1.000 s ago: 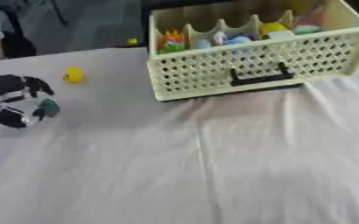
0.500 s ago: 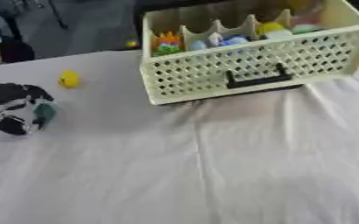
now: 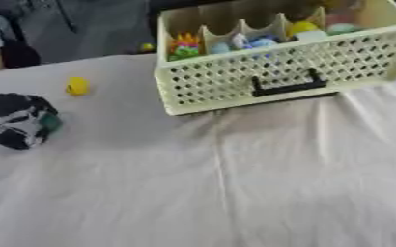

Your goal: Pick up objects from table and place into drawer.

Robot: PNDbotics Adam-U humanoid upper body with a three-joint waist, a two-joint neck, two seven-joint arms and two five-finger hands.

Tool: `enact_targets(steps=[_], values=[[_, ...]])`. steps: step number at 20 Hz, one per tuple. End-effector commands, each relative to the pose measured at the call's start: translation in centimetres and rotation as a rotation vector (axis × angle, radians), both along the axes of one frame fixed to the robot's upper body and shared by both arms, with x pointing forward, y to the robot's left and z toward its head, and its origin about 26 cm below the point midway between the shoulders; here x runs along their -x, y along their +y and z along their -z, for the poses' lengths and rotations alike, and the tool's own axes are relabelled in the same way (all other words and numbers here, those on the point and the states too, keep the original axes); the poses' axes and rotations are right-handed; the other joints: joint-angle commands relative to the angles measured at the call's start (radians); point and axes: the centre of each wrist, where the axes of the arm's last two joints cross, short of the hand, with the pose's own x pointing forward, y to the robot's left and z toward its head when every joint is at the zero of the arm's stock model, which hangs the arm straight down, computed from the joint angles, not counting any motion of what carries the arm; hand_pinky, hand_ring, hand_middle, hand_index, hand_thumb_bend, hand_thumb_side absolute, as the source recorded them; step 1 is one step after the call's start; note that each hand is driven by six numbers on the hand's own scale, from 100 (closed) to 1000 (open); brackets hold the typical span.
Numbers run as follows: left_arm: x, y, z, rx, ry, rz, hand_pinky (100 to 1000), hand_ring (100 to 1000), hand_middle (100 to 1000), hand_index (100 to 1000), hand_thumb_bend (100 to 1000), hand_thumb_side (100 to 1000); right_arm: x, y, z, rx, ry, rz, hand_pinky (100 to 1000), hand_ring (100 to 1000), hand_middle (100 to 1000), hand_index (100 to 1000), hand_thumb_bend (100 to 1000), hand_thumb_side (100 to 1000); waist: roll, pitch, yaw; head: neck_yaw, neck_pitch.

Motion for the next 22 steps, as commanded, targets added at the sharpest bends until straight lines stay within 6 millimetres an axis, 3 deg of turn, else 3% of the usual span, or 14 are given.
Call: enact_targets(steps=[1,12,22], values=[[0.59,0.89,-1.75,-0.003,-0.047,-0.024,589,744,829,867,100,331,0.16,0.05,-0.53,0.001,-0.022,-0.003,497,509,489,726,100,465,-0.005,-0.019,0.002,0.006,-0.009],[0.51,0.76,-1.58,0.017,-0.073,-0.001,562,720,782,749,100,339,0.16,0.11,-0.39,-0.014,-0.008,0.012,497,508,489,726,100,466,-0.003,-0.014,-0.003,0.009,-0.016],[0.53,0.76,-1.87,0.049,-0.091,-0.001,542,704,758,723,100,327,0.23,0.01,-0.20,-0.018,0.011,0.022,497,508,490,731,100,465,-0.004,-0.026,0.006,0.006,-0.006]])
